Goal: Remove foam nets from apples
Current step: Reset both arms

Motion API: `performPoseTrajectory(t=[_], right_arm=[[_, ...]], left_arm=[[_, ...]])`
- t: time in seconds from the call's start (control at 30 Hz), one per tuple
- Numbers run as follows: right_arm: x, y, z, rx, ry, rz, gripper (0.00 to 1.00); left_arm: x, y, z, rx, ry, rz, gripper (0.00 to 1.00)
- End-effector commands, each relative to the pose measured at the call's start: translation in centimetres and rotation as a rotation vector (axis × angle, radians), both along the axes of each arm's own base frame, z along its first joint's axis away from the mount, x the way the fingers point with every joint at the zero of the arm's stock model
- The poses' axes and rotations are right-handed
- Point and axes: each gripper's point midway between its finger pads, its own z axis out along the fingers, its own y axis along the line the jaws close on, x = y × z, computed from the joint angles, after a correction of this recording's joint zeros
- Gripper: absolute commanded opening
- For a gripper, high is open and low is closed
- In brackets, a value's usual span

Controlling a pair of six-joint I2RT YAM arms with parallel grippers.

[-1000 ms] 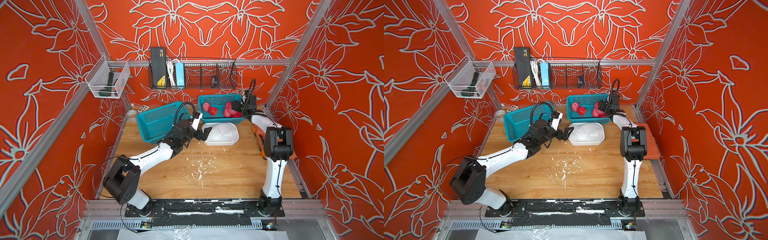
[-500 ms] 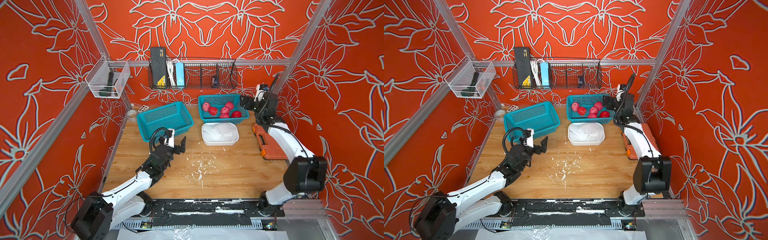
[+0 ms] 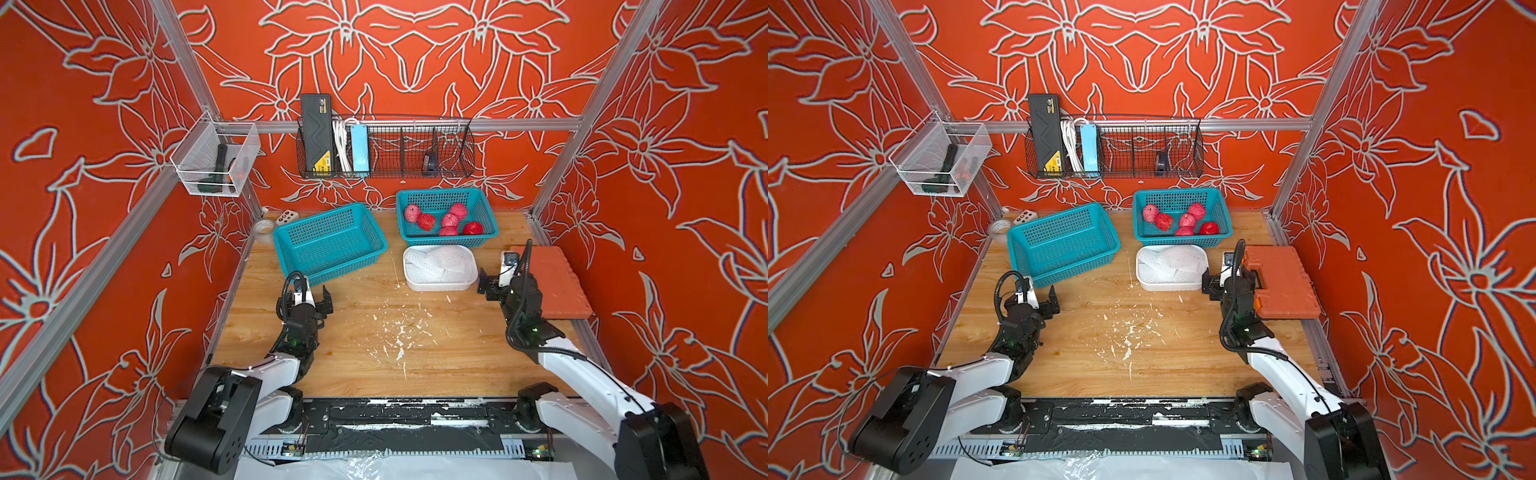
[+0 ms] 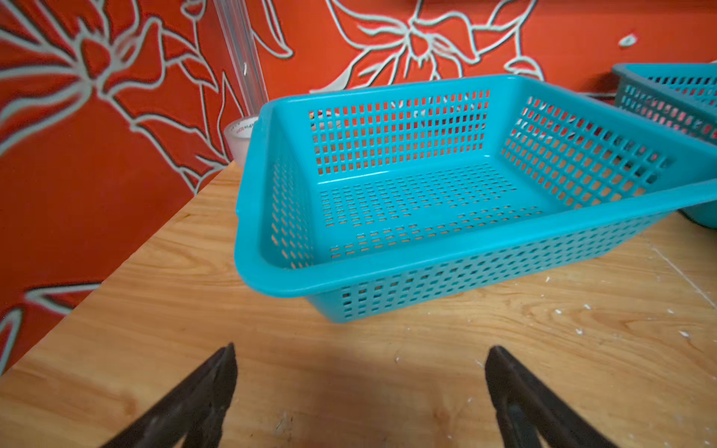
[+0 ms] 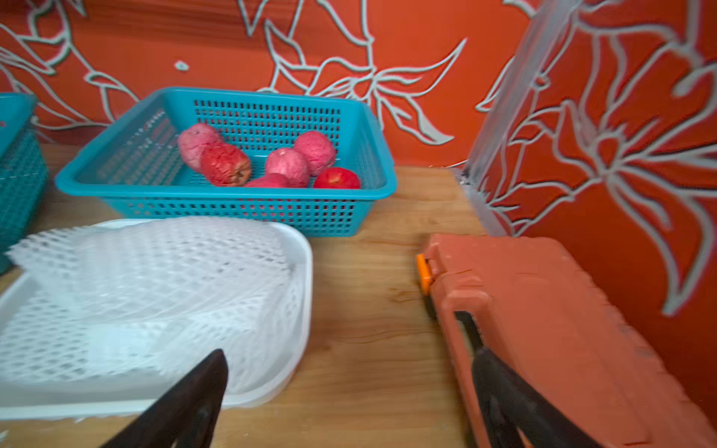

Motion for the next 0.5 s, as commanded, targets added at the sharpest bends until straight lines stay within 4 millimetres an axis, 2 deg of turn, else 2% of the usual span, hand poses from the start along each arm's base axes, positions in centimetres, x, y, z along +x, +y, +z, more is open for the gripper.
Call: performPoseTrajectory(t=[0.0,0.1,0.2,0.33,0.4,0.47], right_arm=[[0.1,-2.8,0.5,-0.075,-0.029,-0.117,0.98],[0.6,-3.4,-1.7,-0.127,-0.008,-0.107,0.98],[1.1,-4.3,-3.5,-0.102,0.017,-0.125,0.98],[1.5,-4.9,-4.9,-0.093,0.048,-0.129,0.98],[1.5,-5.4,-5.7,-0.071,0.056,-0.14,0.98],[1.2,-5.9,-6.9,-0.051,0.045,-0.156,0.98]], left_arm=[[1.1,-0.4,2.6,-0.015,-0.116,-0.055,0.97],[0.9,0.2,2.2,-0.033,-0.145,-0.064,0.97],[0.6,1.5,1.4,-0.087,-0.16,-0.032,0.97],[-0.3,-0.8,1.6,-0.05,-0.186,-0.169,0.97],[-0.5,-0.9,1.6,-0.043,-0.191,-0.175,0.97],[0.4,-1.0,1.0,-0.044,-0.15,-0.175,0.97]])
